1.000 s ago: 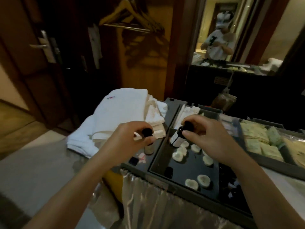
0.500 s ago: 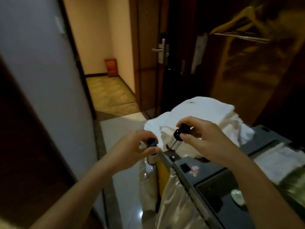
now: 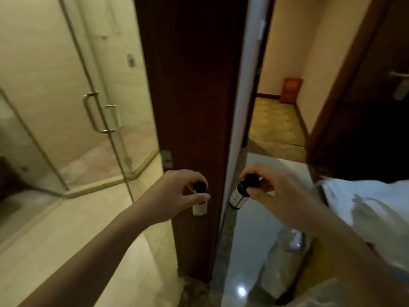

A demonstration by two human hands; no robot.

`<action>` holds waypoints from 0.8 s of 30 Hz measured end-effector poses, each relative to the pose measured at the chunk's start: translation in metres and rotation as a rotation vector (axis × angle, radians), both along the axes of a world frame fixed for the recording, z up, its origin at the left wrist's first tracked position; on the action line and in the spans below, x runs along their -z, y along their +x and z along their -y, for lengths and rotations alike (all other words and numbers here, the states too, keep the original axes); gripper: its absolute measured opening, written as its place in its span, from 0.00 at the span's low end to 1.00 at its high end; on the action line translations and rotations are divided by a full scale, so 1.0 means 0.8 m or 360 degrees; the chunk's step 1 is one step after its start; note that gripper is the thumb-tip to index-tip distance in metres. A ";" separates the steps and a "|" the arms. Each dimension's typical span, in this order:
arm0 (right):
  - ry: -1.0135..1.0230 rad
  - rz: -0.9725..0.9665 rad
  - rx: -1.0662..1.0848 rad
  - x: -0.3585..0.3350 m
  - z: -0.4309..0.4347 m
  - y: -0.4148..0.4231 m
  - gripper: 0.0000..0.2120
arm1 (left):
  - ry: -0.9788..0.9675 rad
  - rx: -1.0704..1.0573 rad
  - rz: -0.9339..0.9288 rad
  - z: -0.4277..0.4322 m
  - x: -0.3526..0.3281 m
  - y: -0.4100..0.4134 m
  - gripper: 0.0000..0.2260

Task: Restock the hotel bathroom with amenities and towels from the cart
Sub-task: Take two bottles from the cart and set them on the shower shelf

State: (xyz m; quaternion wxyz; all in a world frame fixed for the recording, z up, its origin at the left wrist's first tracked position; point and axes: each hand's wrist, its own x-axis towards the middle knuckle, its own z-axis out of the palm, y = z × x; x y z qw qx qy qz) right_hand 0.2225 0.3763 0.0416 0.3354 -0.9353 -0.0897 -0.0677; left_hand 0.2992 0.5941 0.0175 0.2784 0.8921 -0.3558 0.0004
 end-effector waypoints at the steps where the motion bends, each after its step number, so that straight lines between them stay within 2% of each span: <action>1: -0.0019 -0.0016 -0.0068 -0.002 -0.018 0.012 0.17 | -0.0003 -0.0067 -0.0009 -0.024 0.000 0.008 0.07; 7: 0.0032 -0.0128 -0.0391 0.000 -0.136 0.106 0.13 | -0.0119 -0.0418 -0.0071 -0.161 0.009 0.060 0.05; 11: 0.0068 -0.0079 -0.0502 0.017 -0.243 0.181 0.11 | -0.0118 -0.0628 -0.0040 -0.256 0.020 0.096 0.07; 18: -0.0014 -0.0086 -0.0735 0.028 -0.401 0.281 0.11 | -0.0056 -0.0898 0.0013 -0.413 0.028 0.137 0.07; 24: -0.0022 -0.0070 -0.0895 0.039 -0.496 0.366 0.11 | -0.0083 -0.1082 0.0028 -0.505 0.031 0.176 0.08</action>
